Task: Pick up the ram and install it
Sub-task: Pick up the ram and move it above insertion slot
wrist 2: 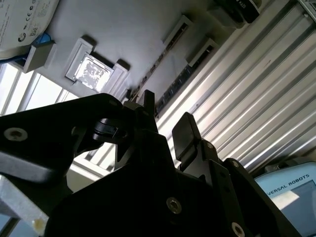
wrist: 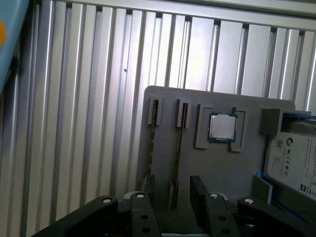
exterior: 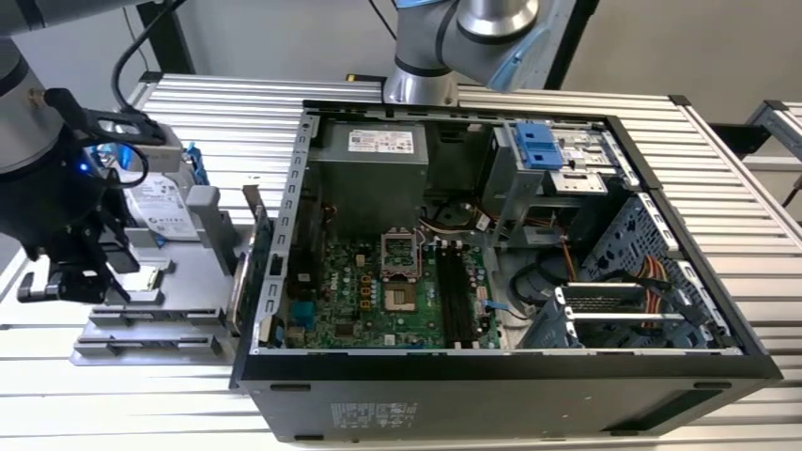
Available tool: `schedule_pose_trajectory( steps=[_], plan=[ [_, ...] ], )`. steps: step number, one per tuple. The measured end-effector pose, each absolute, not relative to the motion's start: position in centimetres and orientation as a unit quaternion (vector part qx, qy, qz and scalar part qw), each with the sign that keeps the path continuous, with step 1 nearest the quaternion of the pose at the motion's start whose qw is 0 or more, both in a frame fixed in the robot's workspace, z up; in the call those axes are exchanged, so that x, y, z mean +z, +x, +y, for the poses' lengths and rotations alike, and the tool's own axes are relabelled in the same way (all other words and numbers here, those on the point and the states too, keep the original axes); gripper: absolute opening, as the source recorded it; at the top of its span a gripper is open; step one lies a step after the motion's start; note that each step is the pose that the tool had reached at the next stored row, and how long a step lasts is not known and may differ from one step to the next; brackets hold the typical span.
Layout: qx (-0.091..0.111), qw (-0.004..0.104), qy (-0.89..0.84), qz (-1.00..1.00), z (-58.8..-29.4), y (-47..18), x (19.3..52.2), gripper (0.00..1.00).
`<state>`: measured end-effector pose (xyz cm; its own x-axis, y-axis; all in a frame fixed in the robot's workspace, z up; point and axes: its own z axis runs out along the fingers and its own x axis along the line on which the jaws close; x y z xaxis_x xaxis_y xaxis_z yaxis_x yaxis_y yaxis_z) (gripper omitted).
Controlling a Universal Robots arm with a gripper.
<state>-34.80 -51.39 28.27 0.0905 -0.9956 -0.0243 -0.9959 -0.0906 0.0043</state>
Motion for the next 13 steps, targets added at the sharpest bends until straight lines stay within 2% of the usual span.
schedule_pose_trajectory(
  steps=[13],
  plan=[
    [0.007, 0.003, -0.738, 0.674, -51.4, -34.8, 26.5, 1.0]
  ],
)
